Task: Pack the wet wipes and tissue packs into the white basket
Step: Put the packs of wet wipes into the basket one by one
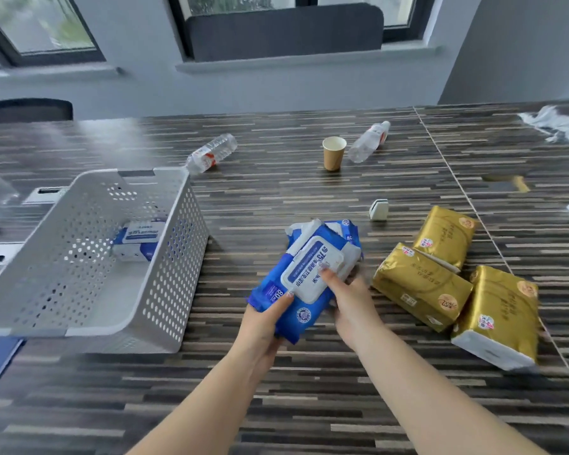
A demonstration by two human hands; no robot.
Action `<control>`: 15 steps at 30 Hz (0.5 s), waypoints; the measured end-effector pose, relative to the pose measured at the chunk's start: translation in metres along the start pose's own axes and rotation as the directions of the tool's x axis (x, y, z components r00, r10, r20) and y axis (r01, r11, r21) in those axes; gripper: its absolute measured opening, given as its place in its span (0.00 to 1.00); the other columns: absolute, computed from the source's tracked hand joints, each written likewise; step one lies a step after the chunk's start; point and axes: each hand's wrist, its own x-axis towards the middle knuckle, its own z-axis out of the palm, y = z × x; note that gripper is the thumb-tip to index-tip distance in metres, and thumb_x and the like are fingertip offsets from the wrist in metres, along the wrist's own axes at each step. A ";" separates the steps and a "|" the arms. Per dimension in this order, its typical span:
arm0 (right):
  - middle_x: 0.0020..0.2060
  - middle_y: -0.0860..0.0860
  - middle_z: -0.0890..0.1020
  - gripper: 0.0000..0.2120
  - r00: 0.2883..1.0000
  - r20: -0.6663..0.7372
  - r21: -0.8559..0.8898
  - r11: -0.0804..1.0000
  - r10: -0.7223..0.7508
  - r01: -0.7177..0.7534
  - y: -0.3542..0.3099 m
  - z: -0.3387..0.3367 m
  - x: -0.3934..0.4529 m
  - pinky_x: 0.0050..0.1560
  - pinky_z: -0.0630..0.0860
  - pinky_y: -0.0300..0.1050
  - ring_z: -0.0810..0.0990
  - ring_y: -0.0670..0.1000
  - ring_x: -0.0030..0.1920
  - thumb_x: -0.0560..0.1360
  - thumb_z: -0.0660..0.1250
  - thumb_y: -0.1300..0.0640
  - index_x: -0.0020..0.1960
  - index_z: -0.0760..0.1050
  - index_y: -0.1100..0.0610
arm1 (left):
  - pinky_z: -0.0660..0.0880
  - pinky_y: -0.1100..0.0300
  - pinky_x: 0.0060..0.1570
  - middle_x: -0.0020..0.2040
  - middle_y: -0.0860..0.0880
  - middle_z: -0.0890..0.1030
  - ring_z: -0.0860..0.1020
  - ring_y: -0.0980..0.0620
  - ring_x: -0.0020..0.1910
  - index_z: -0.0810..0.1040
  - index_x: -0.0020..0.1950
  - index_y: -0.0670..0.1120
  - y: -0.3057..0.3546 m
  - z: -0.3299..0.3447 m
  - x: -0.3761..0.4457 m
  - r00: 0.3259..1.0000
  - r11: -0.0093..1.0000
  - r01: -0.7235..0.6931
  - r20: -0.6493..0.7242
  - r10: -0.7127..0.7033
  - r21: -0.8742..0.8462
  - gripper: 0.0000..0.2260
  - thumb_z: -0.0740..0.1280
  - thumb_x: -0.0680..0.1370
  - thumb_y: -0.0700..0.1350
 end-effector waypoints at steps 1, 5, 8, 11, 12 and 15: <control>0.59 0.54 0.81 0.29 1.000 0.013 -0.005 1.000 0.016 -0.016 0.003 0.004 -0.005 0.49 0.80 0.55 0.82 0.55 0.54 0.71 0.72 0.61 0.69 0.65 0.50 | 0.76 0.52 0.44 0.56 0.43 0.84 0.84 0.45 0.50 0.77 0.64 0.48 0.001 0.001 -0.005 1.000 0.999 -0.007 0.007 0.007 0.032 0.22 0.72 0.71 0.43; 0.55 0.54 0.82 0.24 0.999 0.051 -0.025 1.000 0.018 -0.017 0.002 0.006 -0.015 0.49 0.80 0.57 0.82 0.57 0.53 0.71 0.71 0.62 0.65 0.70 0.53 | 0.79 0.54 0.44 0.52 0.47 0.85 0.84 0.50 0.45 0.78 0.59 0.48 0.012 -0.004 -0.023 0.997 0.996 0.060 0.044 -0.063 0.070 0.17 0.73 0.71 0.45; 0.53 0.54 0.83 0.23 0.987 0.161 -0.115 0.993 0.025 -0.006 -0.011 -0.001 -0.023 0.45 0.81 0.54 0.82 0.57 0.52 0.72 0.70 0.63 0.64 0.71 0.52 | 0.78 0.55 0.40 0.46 0.48 0.85 0.83 0.52 0.40 0.74 0.59 0.47 0.025 -0.014 -0.028 0.996 0.996 0.085 0.013 -0.084 -0.015 0.14 0.68 0.75 0.47; 0.52 0.53 0.83 0.26 0.948 0.313 -0.301 0.953 0.060 0.039 -0.022 -0.010 -0.030 0.42 0.81 0.52 0.83 0.56 0.51 0.69 0.71 0.64 0.64 0.70 0.49 | 0.76 0.54 0.43 0.47 0.50 0.85 0.81 0.52 0.46 0.73 0.60 0.49 0.042 -0.016 -0.025 0.997 0.998 0.066 -0.042 -0.067 -0.015 0.14 0.67 0.75 0.49; 0.52 0.53 0.83 0.29 0.926 0.368 -0.350 0.935 0.082 0.056 -0.024 -0.013 -0.032 0.43 0.81 0.52 0.84 0.55 0.51 0.67 0.73 0.64 0.64 0.69 0.48 | 0.76 0.55 0.44 0.49 0.50 0.84 0.81 0.52 0.48 0.74 0.60 0.49 0.048 -0.015 -0.025 0.998 0.998 0.055 -0.031 -0.055 0.009 0.15 0.67 0.75 0.51; 0.55 0.54 0.83 0.38 0.856 0.489 -0.480 0.871 0.168 0.104 -0.026 -0.020 -0.035 0.50 0.80 0.56 0.83 0.56 0.54 0.61 0.78 0.62 0.66 0.67 0.44 | 0.79 0.54 0.44 0.53 0.45 0.83 0.81 0.48 0.48 0.77 0.59 0.47 0.061 -0.010 -0.026 1.000 0.996 0.029 0.010 -0.030 0.085 0.21 0.69 0.71 0.56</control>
